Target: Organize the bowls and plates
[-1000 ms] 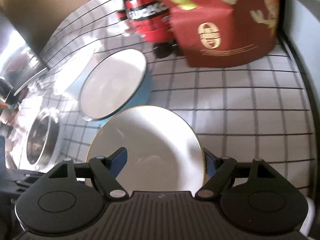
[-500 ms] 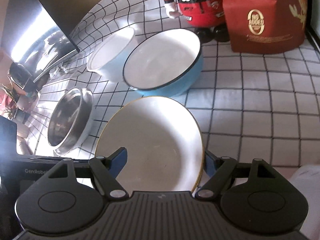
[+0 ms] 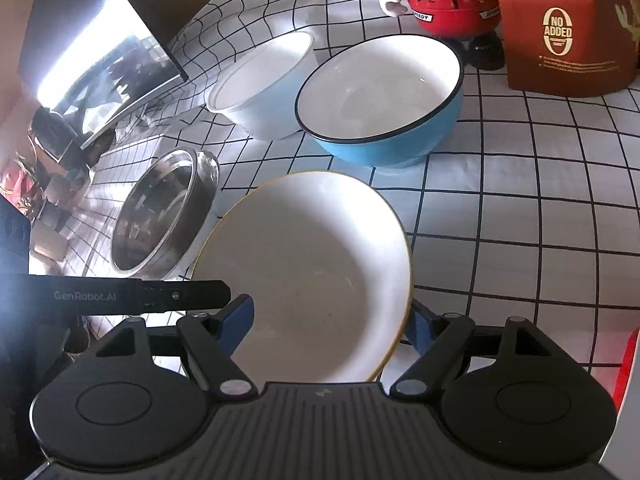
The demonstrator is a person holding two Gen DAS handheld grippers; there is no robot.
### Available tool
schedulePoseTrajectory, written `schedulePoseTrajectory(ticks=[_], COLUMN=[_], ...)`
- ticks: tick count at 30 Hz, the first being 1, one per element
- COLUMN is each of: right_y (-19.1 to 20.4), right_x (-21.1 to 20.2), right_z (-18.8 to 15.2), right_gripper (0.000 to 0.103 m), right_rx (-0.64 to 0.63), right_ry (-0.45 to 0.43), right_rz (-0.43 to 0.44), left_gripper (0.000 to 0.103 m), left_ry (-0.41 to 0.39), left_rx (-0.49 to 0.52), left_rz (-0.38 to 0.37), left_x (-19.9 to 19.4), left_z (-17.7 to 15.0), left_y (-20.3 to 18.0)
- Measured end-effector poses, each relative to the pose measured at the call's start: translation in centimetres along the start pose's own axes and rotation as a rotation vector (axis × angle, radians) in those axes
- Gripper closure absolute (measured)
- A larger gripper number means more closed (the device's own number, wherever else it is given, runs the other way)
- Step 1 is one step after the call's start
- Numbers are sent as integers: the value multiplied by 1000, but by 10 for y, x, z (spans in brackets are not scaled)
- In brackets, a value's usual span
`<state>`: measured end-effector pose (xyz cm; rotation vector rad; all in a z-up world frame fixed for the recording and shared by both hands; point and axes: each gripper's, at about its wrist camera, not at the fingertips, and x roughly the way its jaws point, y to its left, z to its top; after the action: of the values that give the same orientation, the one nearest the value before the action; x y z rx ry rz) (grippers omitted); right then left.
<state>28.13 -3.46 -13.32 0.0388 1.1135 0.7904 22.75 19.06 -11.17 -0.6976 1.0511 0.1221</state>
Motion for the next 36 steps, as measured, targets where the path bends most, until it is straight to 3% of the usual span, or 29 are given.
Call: schedulePoseTrajectory(ticks=[10, 15, 23, 31, 34, 36], right_y=[8, 15, 30, 49, 68, 88], right_x=[1, -4, 0, -34, -52, -62], right_z=[-2, -15, -21, 0, 21, 41], right_gripper=[21, 20, 20, 19, 19, 17], right_rx=[66, 157, 212, 154, 83, -43], right_ry=[-35, -37, -47, -162, -205, -230], right_rz=[-62, -105, -192, -426, -500, -569], left_gripper=[75, 75, 75, 75, 75, 75], left_ry=[47, 124, 159, 48, 46, 22], left_rx=[78, 137, 132, 215, 212, 236], left_rz=[-20, -59, -99, -215, -266, -291], left_x=[6, 7, 0, -46, -47, -45], left_z=[15, 18, 21, 59, 80, 96], left_y=[-2, 1, 10, 24, 26, 15])
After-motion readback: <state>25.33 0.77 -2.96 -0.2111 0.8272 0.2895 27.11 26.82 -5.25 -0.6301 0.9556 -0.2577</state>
